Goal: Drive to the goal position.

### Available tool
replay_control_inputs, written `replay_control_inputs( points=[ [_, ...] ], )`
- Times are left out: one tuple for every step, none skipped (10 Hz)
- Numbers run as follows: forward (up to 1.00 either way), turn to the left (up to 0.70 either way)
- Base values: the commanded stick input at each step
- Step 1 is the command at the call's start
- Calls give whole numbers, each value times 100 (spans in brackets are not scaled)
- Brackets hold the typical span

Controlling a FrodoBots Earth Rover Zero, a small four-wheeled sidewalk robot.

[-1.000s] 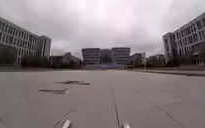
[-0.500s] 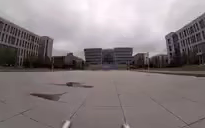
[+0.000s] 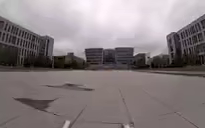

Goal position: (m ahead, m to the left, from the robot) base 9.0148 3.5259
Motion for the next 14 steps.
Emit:
replay_control_inputs(
  points=[
    [100,31],
    [100,0],
    [100,0],
    [100,-15],
    [100,-29],
    [100,-29],
    [100,-29],
    [100,-30],
    [100,-26],
    [100,-12],
    [100,0],
    [100,0],
    [100,-16],
    [100,-16]
  ],
)
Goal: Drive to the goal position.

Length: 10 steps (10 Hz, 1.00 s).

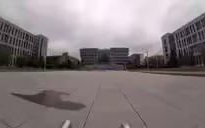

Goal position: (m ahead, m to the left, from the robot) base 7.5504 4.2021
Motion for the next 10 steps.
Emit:
replay_control_inputs(
  points=[
    [100,-5],
    [100,-5],
    [100,-17],
    [100,-13],
    [100,0],
    [100,0],
    [100,0],
    [100,0],
    [100,0],
    [100,0]
  ],
)
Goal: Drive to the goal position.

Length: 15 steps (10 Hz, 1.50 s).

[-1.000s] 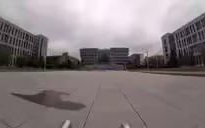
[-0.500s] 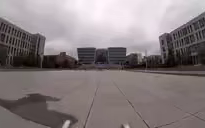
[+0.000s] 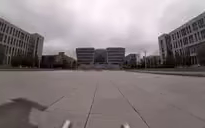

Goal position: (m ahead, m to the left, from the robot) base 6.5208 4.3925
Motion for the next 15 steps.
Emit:
replay_control_inputs(
  points=[
    [100,0],
    [100,0],
    [100,34],
    [100,0],
    [100,0],
    [100,0],
    [100,0],
    [100,0],
    [100,24],
    [100,35],
    [100,22],
    [100,2],
    [100,0],
    [100,0],
    [100,0]
  ],
)
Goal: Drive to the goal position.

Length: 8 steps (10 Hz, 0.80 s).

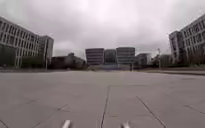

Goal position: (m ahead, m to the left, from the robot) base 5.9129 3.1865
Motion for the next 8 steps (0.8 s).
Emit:
replay_control_inputs(
  points=[
    [100,0],
    [100,0],
    [100,0],
    [100,11],
    [100,24],
    [100,36],
    [100,27],
    [100,9]
  ],
)
